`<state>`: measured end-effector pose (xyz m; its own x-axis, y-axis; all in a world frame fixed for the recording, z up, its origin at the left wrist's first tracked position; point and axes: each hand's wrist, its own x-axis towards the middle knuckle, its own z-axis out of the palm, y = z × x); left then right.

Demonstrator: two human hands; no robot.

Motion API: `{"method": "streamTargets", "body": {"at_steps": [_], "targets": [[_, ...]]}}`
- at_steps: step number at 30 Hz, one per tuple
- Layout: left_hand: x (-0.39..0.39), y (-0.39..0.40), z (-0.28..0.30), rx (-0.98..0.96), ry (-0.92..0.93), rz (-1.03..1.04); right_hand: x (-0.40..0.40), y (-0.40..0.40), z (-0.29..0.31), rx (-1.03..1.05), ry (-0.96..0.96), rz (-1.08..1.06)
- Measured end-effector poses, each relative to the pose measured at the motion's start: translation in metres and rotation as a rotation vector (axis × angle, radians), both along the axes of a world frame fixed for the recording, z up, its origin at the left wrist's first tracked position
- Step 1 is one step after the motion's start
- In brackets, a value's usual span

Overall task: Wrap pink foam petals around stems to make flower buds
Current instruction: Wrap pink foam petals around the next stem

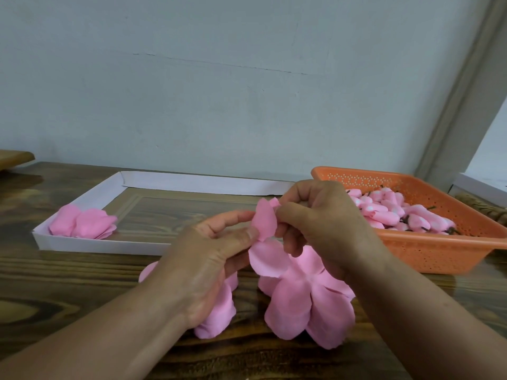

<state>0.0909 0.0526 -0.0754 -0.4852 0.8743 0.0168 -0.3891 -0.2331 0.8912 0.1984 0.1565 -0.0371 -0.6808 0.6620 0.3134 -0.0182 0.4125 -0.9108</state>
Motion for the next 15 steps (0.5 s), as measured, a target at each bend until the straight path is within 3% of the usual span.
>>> {"method": "streamTargets", "body": {"at_steps": [8, 15], "targets": [[0.000, -0.003, 0.002, -0.032, 0.040, -0.063, 0.001, -0.002, 0.000, 0.031, -0.038, 0.068], [-0.004, -0.004, 0.007, -0.051, -0.012, -0.130, 0.013, 0.008, 0.012, 0.076, -0.158, 0.251]]}}
